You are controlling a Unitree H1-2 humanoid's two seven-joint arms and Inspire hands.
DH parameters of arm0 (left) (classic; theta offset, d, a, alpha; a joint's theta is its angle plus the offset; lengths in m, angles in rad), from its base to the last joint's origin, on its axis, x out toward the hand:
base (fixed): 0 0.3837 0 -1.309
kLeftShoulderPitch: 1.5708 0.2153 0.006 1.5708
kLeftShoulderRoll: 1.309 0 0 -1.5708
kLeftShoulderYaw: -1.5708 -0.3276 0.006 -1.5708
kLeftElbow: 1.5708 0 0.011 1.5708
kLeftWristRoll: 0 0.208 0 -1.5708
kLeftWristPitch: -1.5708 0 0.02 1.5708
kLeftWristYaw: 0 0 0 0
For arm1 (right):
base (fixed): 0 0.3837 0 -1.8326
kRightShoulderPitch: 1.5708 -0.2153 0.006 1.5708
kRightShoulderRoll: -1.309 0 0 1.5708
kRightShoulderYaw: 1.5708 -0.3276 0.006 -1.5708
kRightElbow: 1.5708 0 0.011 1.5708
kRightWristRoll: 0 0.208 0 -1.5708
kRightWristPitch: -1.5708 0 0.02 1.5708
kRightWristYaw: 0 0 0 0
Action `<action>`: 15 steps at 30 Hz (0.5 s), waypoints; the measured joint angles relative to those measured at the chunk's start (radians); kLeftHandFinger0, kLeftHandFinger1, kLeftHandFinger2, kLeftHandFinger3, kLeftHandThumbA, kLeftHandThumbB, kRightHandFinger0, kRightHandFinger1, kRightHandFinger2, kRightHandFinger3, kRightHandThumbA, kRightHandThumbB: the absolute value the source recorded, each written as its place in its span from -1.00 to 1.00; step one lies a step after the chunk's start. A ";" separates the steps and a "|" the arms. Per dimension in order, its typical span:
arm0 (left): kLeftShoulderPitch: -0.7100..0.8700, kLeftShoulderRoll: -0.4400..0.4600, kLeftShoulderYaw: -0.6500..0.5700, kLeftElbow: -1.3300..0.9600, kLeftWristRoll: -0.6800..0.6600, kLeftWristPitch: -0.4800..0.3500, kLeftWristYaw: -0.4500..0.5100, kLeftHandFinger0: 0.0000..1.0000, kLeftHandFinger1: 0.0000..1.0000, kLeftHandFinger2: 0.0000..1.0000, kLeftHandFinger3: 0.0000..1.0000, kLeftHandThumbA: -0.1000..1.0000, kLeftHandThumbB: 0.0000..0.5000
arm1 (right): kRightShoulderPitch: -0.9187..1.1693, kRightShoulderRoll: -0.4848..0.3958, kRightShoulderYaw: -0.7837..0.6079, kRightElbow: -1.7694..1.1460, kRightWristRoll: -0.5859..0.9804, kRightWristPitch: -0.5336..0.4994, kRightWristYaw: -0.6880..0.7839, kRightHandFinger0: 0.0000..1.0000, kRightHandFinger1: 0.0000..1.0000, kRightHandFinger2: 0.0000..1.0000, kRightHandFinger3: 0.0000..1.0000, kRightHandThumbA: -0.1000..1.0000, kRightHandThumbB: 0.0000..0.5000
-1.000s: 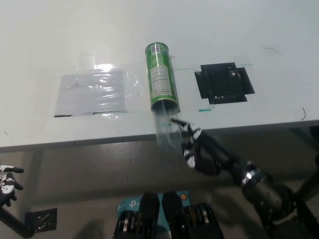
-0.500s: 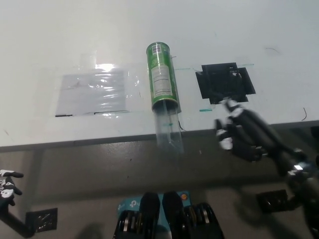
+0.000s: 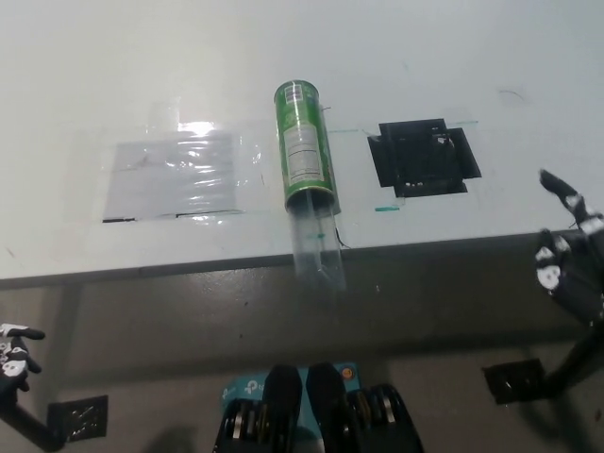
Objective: The robot uses its right hand finger to pull out the chips tray kept inside a container in the middle of the desk
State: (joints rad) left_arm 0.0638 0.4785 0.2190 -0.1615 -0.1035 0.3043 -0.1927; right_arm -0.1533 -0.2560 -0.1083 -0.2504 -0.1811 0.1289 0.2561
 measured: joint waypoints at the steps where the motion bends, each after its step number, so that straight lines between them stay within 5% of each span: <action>1: 0.000 -0.001 0.000 0.000 0.000 0.000 0.000 -0.56 -0.51 -0.35 0.02 -0.53 -1.00 | 0.013 0.015 -0.010 0.013 0.004 0.000 -0.008 -0.09 -0.53 1.00 1.00 -1.00 -0.34; 3: 0.000 -0.002 0.000 0.001 0.000 -0.001 0.000 -0.57 -0.52 -0.36 0.01 -0.56 -1.00 | 0.039 0.048 -0.027 0.041 0.014 -0.003 -0.026 -0.34 -0.57 0.92 1.00 -1.00 -0.37; 4: 0.000 -0.003 0.000 0.002 0.000 -0.001 0.000 -0.61 -0.54 -0.37 0.01 -0.56 -1.00 | 0.048 0.062 -0.036 0.056 0.019 -0.003 -0.036 -0.69 -0.75 0.87 1.00 -1.00 -0.36; 7: 0.000 -0.010 0.000 0.003 0.000 -0.003 0.000 -0.60 -0.54 -0.37 0.02 -0.56 -1.00 | 0.060 0.101 -0.072 0.105 0.043 -0.011 -0.066 -0.96 -0.79 0.83 1.00 -1.00 -0.39; 8: 0.000 -0.013 0.000 0.004 0.000 -0.003 0.000 -0.59 -0.54 -0.37 0.00 -0.56 -1.00 | 0.061 0.119 -0.090 0.125 0.054 -0.012 -0.077 -0.82 -0.68 0.80 1.00 -1.00 -0.42; 15: -0.001 -0.014 0.000 0.004 0.002 -0.003 0.000 -0.61 -0.54 -0.35 0.01 -0.32 -1.00 | 0.061 0.210 -0.140 0.169 0.095 -0.011 -0.144 -1.00 -0.87 0.71 1.00 -1.00 -0.60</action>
State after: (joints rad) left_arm 0.0626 0.4648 0.2194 -0.1573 -0.1017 0.3009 -0.1924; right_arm -0.0927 -0.0458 -0.2488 -0.0817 -0.0864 0.1183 0.1122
